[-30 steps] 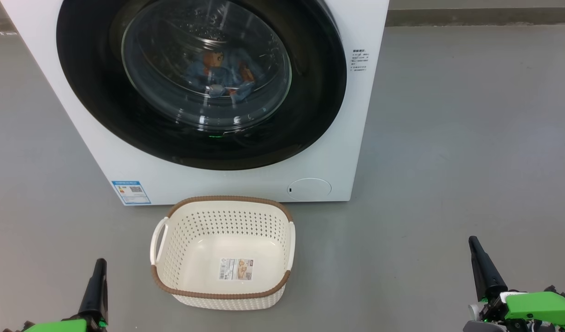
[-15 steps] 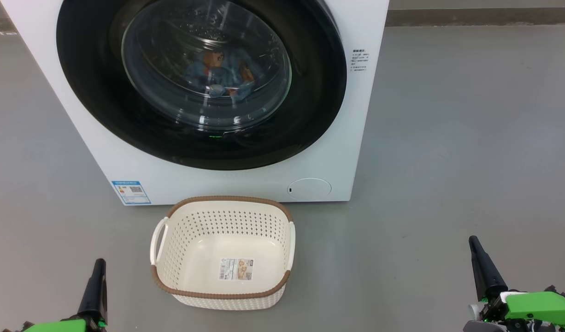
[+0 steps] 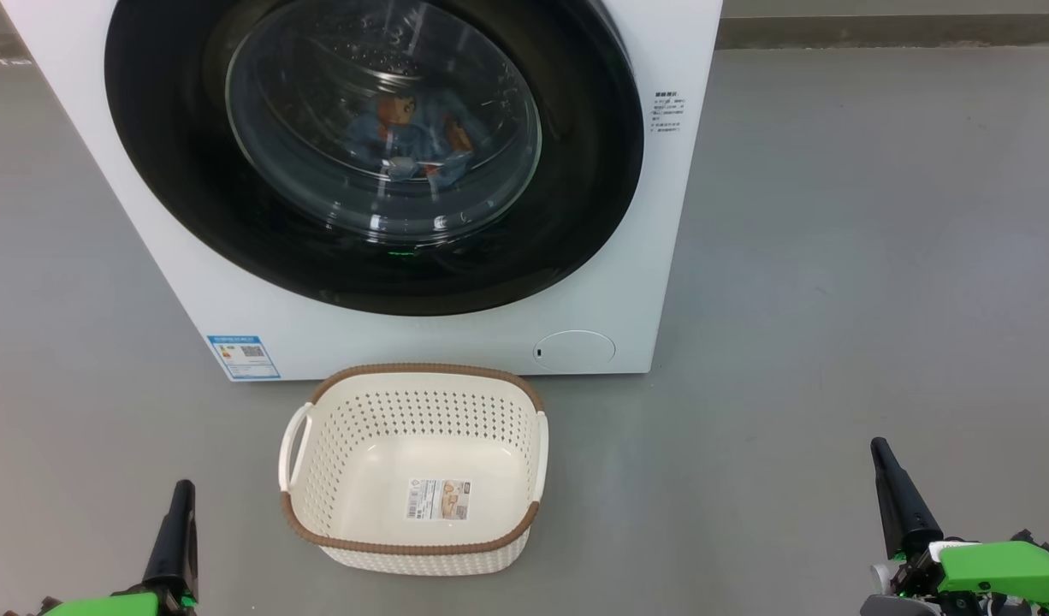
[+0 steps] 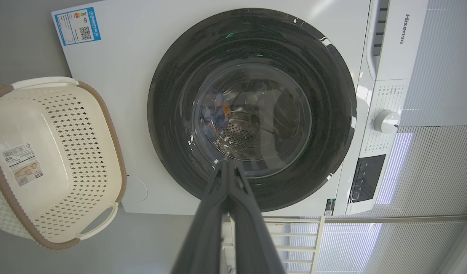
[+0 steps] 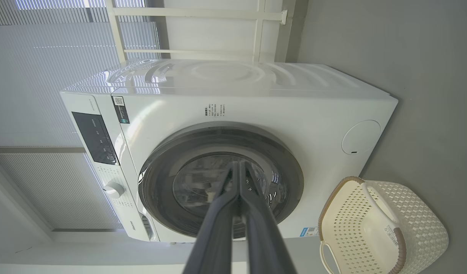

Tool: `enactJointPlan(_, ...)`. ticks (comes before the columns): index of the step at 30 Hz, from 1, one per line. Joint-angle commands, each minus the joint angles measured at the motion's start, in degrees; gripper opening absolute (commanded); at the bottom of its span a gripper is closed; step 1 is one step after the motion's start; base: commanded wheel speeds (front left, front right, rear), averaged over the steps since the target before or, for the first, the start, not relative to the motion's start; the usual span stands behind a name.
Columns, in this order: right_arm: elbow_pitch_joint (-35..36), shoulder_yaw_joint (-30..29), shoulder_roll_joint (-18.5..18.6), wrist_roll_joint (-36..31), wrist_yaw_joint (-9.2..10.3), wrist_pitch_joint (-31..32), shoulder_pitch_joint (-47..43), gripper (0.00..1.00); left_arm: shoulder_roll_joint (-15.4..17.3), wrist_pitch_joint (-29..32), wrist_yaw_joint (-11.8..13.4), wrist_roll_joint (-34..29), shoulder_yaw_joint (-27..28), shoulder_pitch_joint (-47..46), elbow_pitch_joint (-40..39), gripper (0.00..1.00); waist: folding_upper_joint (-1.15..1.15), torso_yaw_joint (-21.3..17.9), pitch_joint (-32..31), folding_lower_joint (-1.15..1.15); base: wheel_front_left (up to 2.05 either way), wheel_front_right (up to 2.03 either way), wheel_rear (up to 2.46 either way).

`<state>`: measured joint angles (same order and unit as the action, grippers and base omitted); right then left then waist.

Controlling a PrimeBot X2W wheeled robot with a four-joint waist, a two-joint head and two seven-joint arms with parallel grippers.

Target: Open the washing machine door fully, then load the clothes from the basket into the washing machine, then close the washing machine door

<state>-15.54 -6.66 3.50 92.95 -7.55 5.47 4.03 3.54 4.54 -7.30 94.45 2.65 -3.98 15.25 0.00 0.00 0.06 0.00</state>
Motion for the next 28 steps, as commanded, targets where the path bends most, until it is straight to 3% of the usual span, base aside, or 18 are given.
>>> enactJointPlan(1,1.3,0.9,0.0,-0.1,0.06,0.4,2.4,0.00,0.7,0.5,-0.2,-0.7,2.0,-2.4,-1.0,0.00,0.00,0.0,0.0,0.00,0.00,0.00,0.00)
enactJointPlan(28,1.3,0.7,-0.1,-0.3,0.06,0.5,2.4,0.00,0.5,0.7,-0.2,-1.0,2.3,-2.4,-1.0,0.00,0.00,0.0,0.0,0.00,0.00,0.00,0.00)
